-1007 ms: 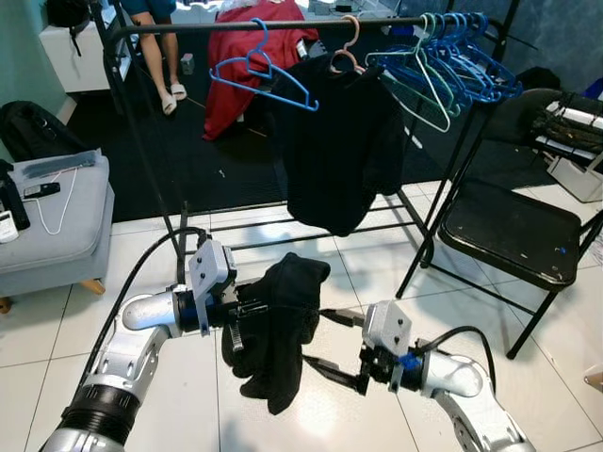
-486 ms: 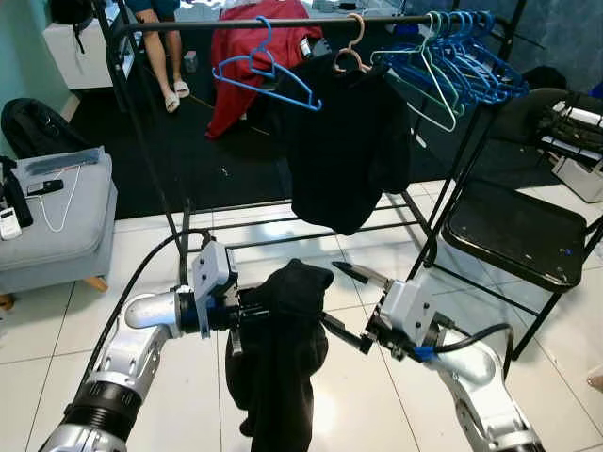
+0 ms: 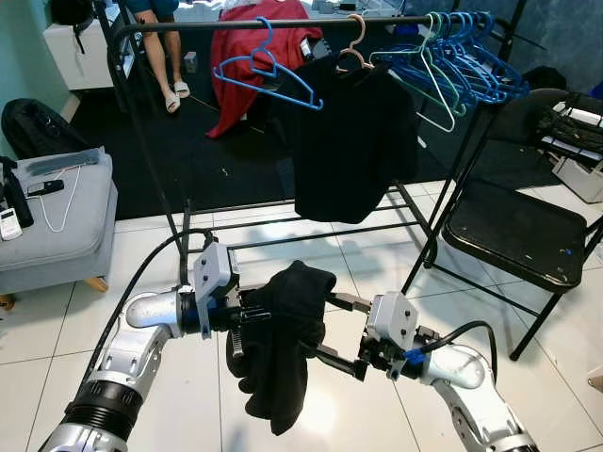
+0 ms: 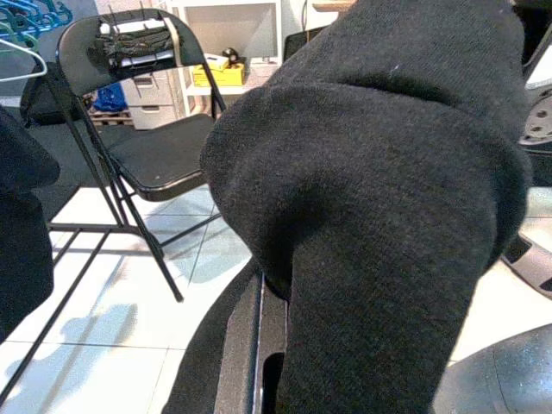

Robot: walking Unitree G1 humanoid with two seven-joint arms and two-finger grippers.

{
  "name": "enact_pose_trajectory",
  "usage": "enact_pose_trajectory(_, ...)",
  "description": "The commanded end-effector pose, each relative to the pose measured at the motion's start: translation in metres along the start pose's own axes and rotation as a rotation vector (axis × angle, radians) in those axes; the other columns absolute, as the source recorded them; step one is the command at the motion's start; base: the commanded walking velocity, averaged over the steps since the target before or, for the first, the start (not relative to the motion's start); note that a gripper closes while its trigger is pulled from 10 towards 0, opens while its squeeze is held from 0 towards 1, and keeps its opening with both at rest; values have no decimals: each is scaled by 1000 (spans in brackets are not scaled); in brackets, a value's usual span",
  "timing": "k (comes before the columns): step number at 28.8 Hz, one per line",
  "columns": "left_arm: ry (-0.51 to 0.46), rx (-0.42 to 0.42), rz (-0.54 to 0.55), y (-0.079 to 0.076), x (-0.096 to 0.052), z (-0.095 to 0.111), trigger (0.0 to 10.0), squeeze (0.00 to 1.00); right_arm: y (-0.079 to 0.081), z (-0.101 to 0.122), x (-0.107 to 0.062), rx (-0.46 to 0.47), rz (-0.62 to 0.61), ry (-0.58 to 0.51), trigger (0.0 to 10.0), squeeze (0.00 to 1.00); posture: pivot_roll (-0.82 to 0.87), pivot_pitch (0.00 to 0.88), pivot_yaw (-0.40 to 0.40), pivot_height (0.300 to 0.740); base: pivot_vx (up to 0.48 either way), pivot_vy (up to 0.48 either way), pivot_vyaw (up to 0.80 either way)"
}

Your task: Hang hanger

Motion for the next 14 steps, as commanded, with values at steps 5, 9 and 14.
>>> enact_pose_trajectory(5,-44,44,-22,3,8,11,0,0,0,-5,1,17,48,42,10000,0,-69,130,30,740,0,0,0)
enact_pose_trajectory(9,-44,46,-21,4,8,11,0,0,0,-6,0,20,57,54,10000,0,-68,130,29,740,0,0,0)
enact_pose_trajectory(14,-41,62,25,11,5,12,0,0,5,-13,-4,54,78,102,10000,0,-69,131,27,740,0,0,0)
Point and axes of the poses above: a point about 5 cm out from each wrist's last joint towards the gripper, its own x axis pointing out of the wrist towards the gripper, its own z axis along the axis of the wrist's last joint, y = z × x, the point moved 1 cm from there along x, pointing out of the wrist towards the gripper, and after that the axes turned 9 degrees about x, right-handed, at the moved point
